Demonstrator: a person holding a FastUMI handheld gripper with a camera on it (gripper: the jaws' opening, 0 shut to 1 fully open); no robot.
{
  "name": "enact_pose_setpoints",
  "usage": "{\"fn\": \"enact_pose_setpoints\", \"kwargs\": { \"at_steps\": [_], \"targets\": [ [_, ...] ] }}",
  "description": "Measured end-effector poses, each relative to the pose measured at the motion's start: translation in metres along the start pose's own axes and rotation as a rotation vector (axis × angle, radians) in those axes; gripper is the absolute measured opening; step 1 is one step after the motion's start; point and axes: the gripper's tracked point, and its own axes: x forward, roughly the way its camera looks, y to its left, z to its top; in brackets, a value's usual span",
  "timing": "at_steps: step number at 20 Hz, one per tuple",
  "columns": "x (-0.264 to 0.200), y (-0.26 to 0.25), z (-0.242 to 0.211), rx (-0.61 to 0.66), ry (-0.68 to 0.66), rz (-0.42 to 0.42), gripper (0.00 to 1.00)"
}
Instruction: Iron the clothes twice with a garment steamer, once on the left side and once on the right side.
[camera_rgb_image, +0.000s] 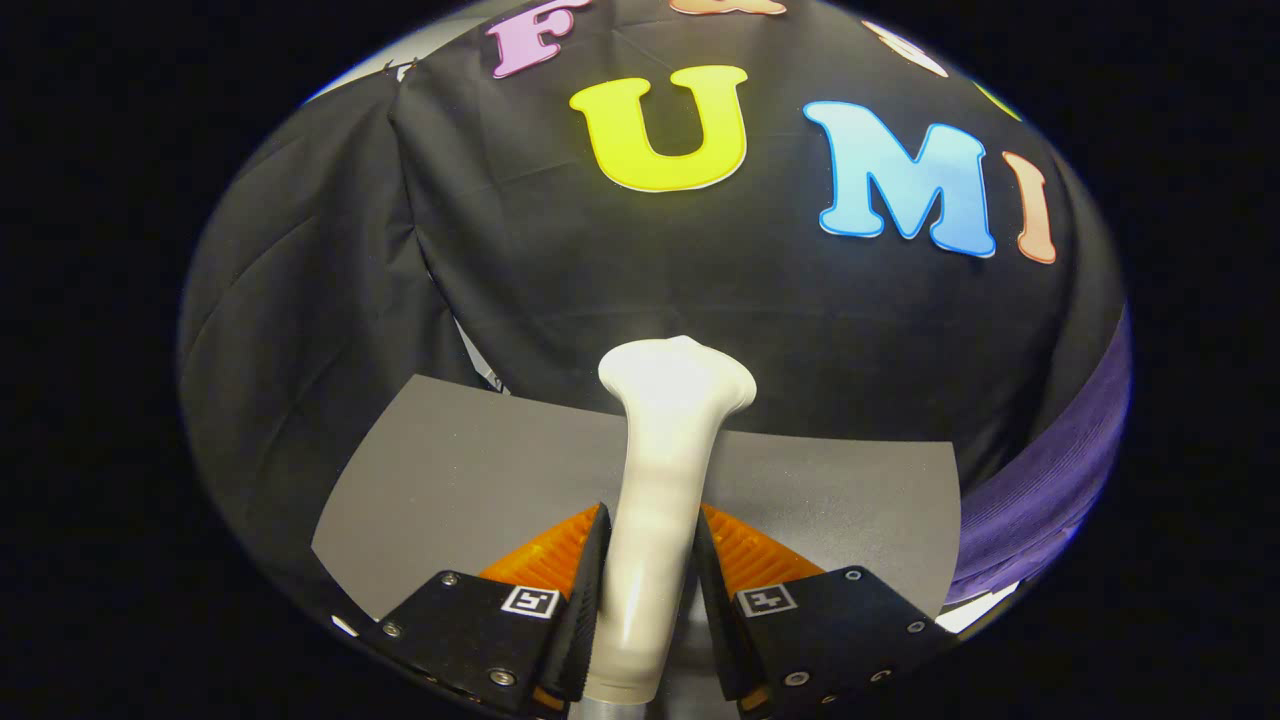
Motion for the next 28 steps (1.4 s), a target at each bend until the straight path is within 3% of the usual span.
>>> {"fn": "enact_pose_setpoints", "kwargs": {
  "at_steps": [2, 5, 7, 13, 21, 25, 28],
  "targets": [
    [0.001, -0.001, 0.001, 0.030, 0.011, 0.013, 0.50],
    [-0.002, 0.012, 0.007, 0.086, 0.000, 0.093, 0.33],
    [-0.016, 0.019, 0.009, 0.070, -0.039, 0.114, 0.31],
    [-0.075, 0.025, 0.012, -0.010, -0.214, 0.064, 0.31],
    [-0.185, 0.008, -0.026, -0.040, -0.380, 0.067, 0.31],
    [-0.256, -0.002, -0.042, -0.039, -0.575, 0.054, 0.31],
    [-0.292, -0.014, -0.064, -0.060, -0.640, 0.024, 0.31]
  ]
}}
